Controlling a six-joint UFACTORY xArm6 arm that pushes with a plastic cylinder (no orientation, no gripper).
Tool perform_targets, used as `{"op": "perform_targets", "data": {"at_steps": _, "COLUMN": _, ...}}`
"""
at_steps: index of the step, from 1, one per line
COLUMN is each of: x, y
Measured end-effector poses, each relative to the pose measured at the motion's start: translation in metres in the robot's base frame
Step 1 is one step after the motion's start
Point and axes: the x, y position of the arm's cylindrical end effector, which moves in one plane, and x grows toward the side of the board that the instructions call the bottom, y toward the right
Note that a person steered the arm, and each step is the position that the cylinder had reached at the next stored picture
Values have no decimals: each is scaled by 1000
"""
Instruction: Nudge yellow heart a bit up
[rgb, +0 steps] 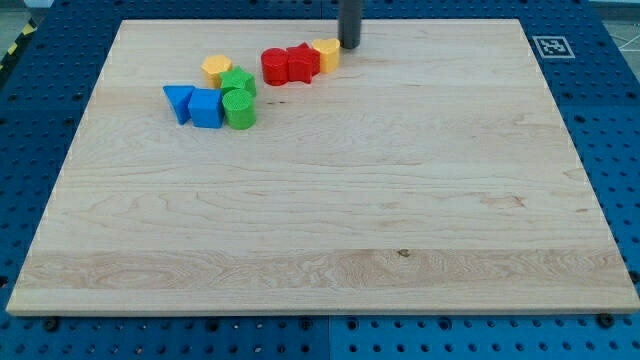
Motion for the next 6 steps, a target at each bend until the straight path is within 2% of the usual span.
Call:
{"op": "perform_targets", "data": {"at_steps": 1, "x": 16, "y": 16}}
{"op": "perform_targets", "data": {"at_steps": 2, "x": 22, "y": -7}}
{"op": "perform_targets", "data": {"at_steps": 4, "x": 72, "y": -29}}
{"op": "perform_targets", "data": {"at_steps": 5, "x": 64, "y": -38}}
{"op": "perform_targets", "data": {"at_steps": 6, "x": 31, "y": -44}}
